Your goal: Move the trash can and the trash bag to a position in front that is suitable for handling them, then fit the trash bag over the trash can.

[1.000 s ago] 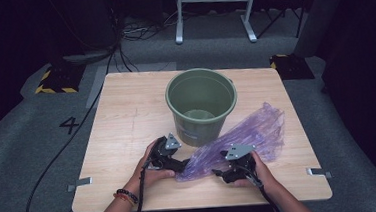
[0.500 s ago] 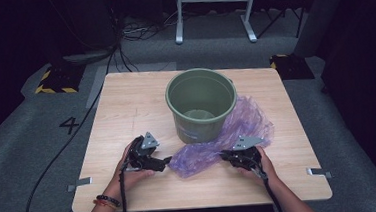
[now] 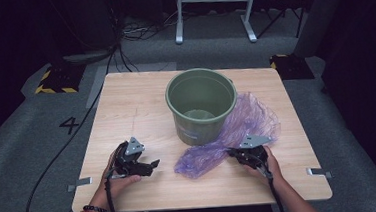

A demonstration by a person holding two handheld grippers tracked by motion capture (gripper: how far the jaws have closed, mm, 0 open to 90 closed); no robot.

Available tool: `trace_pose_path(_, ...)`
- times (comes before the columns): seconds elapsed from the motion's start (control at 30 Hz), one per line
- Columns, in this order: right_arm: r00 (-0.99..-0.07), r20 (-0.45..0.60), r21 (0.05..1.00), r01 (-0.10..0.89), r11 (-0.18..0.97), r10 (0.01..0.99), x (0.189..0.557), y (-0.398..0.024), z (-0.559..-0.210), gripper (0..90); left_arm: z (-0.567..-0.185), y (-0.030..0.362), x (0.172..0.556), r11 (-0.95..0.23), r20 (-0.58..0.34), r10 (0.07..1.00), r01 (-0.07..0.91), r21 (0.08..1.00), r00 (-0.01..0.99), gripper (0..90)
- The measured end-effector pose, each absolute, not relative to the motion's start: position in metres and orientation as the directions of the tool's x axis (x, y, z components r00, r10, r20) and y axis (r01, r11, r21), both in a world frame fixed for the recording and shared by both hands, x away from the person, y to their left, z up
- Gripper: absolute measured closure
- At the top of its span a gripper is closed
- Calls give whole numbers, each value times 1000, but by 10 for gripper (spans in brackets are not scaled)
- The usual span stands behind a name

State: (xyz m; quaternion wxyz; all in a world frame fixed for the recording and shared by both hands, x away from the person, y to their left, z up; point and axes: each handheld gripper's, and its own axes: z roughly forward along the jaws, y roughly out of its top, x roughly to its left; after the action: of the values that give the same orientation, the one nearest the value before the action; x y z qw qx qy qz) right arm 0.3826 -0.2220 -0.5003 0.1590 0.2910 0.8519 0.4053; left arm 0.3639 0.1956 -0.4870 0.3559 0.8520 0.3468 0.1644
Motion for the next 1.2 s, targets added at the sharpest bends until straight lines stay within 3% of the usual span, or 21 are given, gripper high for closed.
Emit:
trace_pose_path(0.13, -752, -28, 786, 390, 480, 658, 385, -234, -500, 875, -497, 191, 366, -548, 54, 695, 481, 684, 717, 163)
trace_pose_path(0.57, -680, 13, 809, 438, 392, 733, 392, -266, -500, 878, -504, 196, 373, -520, -5, 669, 473, 711, 744, 135)
trace_pose_path(1.2, -660, 32, 892, 358, 277, 751, 389, -285, -470, 889, -504, 196, 372, -516, -5, 677, 479, 710, 736, 135)
